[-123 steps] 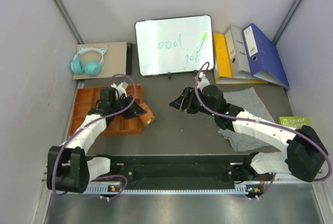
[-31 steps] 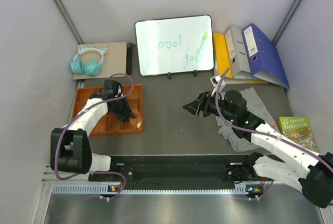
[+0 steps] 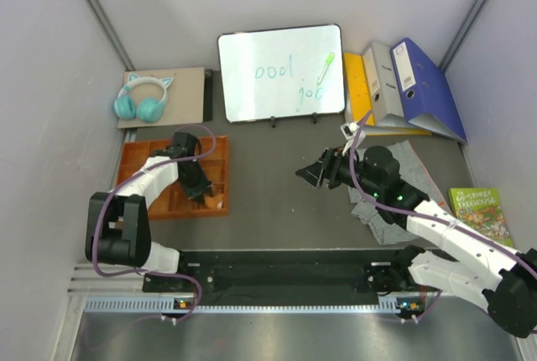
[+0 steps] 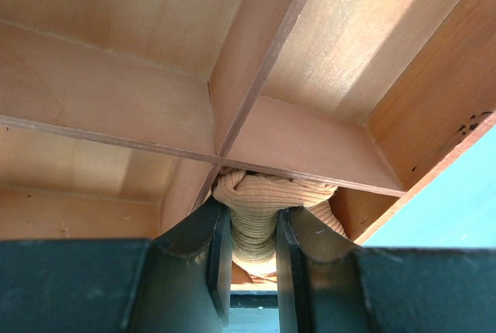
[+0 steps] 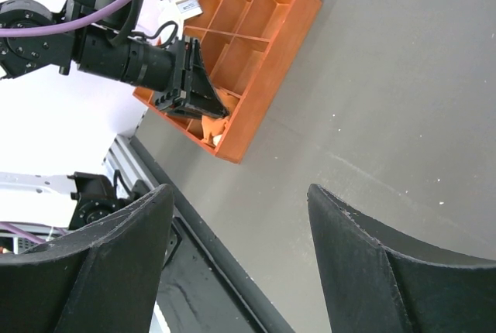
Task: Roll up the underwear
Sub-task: Place the underwear in the storage box.
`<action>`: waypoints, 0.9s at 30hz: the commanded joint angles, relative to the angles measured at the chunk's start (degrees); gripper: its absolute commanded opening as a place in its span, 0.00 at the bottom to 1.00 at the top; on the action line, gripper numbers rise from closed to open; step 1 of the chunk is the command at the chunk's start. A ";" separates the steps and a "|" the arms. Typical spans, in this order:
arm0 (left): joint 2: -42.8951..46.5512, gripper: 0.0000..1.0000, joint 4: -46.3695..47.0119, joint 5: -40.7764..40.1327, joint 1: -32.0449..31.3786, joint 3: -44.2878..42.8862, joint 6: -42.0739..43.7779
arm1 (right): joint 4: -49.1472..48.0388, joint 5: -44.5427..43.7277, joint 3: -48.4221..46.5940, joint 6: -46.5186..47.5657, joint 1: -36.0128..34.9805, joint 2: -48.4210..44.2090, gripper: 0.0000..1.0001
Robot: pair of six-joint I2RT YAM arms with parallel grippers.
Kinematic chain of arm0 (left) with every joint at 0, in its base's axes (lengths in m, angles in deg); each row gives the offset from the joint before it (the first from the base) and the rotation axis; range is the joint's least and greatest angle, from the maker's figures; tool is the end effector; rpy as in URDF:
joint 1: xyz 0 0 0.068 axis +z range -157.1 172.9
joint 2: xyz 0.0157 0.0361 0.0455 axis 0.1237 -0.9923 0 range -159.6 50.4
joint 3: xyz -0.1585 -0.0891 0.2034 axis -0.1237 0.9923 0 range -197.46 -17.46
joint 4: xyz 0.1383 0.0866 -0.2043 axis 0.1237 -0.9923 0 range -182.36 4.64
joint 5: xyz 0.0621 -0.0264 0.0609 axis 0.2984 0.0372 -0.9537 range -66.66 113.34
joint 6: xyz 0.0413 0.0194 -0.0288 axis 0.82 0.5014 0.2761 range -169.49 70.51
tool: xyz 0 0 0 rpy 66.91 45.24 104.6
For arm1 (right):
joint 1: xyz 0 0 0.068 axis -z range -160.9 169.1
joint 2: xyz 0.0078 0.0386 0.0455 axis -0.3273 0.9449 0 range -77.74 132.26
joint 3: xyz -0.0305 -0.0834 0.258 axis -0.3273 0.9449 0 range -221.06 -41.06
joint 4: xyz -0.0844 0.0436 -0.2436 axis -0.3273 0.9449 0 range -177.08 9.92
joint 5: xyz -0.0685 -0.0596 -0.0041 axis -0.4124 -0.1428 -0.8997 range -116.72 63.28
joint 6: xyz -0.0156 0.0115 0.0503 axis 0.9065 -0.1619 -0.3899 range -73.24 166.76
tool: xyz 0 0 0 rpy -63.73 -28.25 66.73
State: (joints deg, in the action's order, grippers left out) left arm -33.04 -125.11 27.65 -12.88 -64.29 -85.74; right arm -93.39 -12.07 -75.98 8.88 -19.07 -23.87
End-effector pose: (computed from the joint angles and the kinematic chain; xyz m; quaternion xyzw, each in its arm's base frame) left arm 0.2466 -0.0276 0.1714 -0.2565 0.9585 -0.0774 0.0974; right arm 0.1684 0.1439 0.2801 -0.0816 0.7741 0.4603 0.4270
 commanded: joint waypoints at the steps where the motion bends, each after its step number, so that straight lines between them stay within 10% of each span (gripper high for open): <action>1: -3.67 0.04 2.13 -13.99 1.21 3.06 -1.89 | -0.64 -0.15 -0.50 1.06 0.56 -1.92 0.70; 5: 0.20 0.33 -0.06 -13.46 1.21 0.69 -2.33 | 0.06 -0.59 -0.33 1.15 0.47 -2.54 0.70; 15: 7.58 0.55 -6.39 -12.76 1.21 -5.37 -1.81 | 1.82 -1.56 0.11 1.06 0.47 -3.85 0.70; 23: 11.80 0.57 -9.99 -11.35 1.21 -8.80 -1.28 | 2.96 -1.91 0.20 1.06 0.56 -4.47 0.70; 27: 13.74 0.37 -9.12 -9.95 1.12 -8.46 -1.37 | 3.23 -2.09 0.20 0.98 0.47 -4.47 0.70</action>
State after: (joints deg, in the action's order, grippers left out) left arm -21.92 -132.98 17.51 -11.97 -71.33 -87.20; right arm -89.82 -13.49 -75.91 9.20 -18.98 -27.11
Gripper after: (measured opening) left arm 0.436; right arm 0.702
